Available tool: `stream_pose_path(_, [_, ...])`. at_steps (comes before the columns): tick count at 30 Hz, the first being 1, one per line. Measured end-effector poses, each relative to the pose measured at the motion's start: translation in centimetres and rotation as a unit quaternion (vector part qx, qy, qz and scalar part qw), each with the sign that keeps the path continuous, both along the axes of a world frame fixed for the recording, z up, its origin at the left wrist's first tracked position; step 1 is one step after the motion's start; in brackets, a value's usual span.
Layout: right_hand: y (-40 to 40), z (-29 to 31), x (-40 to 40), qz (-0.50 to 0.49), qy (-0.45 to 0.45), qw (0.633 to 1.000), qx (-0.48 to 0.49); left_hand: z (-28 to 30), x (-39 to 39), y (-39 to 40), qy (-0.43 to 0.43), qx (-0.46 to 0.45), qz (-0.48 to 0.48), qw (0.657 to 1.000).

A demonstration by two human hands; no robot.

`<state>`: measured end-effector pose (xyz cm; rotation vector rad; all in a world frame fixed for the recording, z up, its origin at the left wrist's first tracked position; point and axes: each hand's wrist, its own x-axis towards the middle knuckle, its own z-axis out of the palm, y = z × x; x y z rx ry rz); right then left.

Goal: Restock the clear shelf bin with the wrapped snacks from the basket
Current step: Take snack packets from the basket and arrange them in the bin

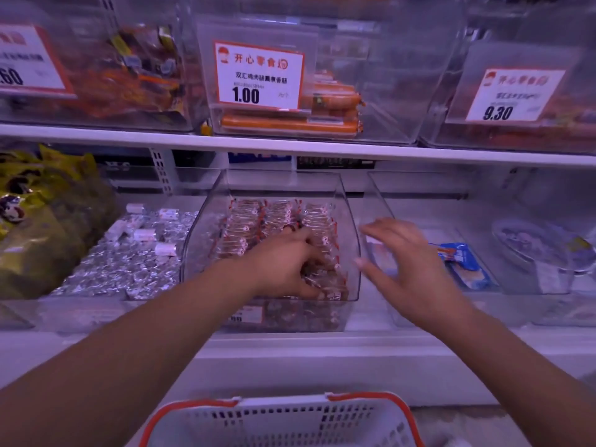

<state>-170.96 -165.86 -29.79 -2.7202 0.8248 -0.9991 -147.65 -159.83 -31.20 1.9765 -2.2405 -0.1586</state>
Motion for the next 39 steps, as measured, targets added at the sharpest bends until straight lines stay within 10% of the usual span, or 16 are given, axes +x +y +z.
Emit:
stream_pose_path(9, [1.9, -2.1, -4.1, -0.067, -0.214, 0.967, 0.121, 1.5, 0.1, 1.6, 0.033, -0.016, 0.009, 0.999])
stream_pose_path(21, [3.8, -3.6, -2.2, -0.003, -0.115, 0.990, 0.083, 0.9, -3.3, -1.0, -0.061, -0.007, -0.032, 0.998])
stream_pose_path(27, [6.8, -5.4, -1.3, 0.069, -0.120, 0.989, 0.045, 1.4, -3.1, 1.9, 0.107, 0.004, 0.006, 0.994])
stream_pose_path(33, [12.1, -11.5, -0.3, 0.178, -0.023, 0.976, 0.119, -3.9, -3.7, 13.8, 0.170, -0.365, 0.044, 0.914])
stream_pose_path(36, [15.7, -19.0, -0.5, 0.184, 0.244, 0.915, 0.261, -12.3, -3.6, 23.3, 0.154, -0.192, 0.046, 0.968])
stream_pose_path(39, [19.6, -27.8, -0.3, 0.209, 0.547, 0.736, 0.339, -21.3, -3.0, 31.1, 0.097, 0.221, 0.094, 0.966])
